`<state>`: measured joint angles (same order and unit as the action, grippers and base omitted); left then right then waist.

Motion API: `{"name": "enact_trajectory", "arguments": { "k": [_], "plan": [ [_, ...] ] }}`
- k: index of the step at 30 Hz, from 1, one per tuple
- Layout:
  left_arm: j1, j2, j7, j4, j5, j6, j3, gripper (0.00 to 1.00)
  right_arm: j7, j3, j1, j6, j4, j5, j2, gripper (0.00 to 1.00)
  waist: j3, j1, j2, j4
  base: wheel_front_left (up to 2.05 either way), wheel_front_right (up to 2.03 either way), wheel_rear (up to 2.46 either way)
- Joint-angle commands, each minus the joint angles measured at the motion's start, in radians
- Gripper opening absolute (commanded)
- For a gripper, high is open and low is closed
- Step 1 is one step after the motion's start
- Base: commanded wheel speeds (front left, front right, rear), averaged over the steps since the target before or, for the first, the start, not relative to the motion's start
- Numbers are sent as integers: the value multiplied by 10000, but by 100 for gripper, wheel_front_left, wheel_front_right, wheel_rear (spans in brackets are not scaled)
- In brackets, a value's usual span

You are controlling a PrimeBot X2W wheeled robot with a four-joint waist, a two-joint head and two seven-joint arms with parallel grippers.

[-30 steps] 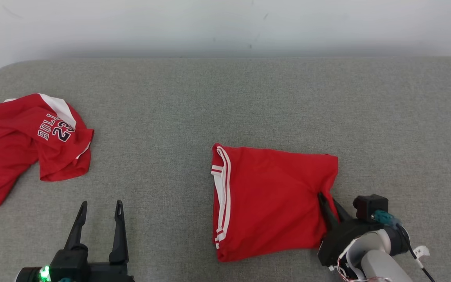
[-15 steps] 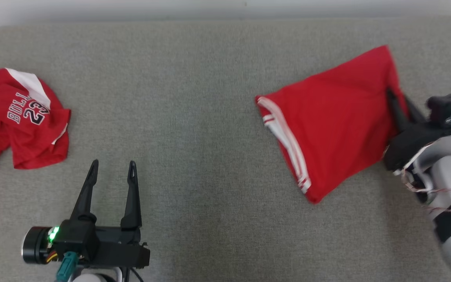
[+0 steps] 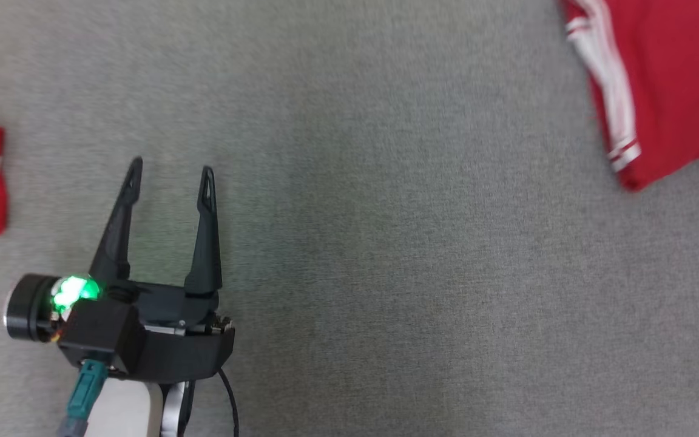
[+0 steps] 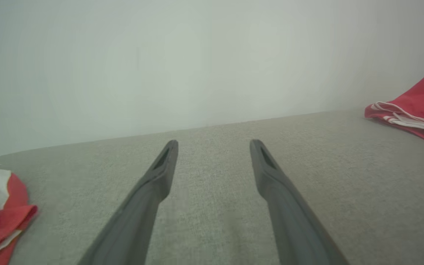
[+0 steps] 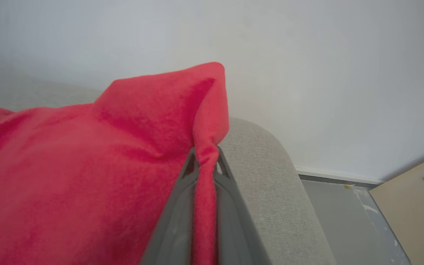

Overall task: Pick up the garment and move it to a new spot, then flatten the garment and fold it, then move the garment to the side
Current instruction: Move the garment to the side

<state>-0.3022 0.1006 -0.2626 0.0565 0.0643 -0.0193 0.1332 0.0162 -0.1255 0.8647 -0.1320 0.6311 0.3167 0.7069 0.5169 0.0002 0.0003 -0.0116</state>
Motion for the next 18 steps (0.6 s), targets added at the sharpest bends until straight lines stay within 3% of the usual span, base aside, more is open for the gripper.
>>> {"name": "enact_trajectory", "arguments": {
  "k": [1,10,18],
  "plan": [
    [-211,100,-29,287,-111,-11,18,100,-118,62,356,20,-78,94,382,0,1080,-2,-3,-585,0,0,0],
    [-354,229,-30,1095,-453,70,215,100,-700,531,1262,20,-152,-141,1605,0,1759,-2,-3,-641,0,0,0],
    [-120,339,-30,1457,-507,207,163,100,-996,1102,1202,20,36,-295,1775,0,1805,-2,-3,-549,0,0,0]
  ]
}}
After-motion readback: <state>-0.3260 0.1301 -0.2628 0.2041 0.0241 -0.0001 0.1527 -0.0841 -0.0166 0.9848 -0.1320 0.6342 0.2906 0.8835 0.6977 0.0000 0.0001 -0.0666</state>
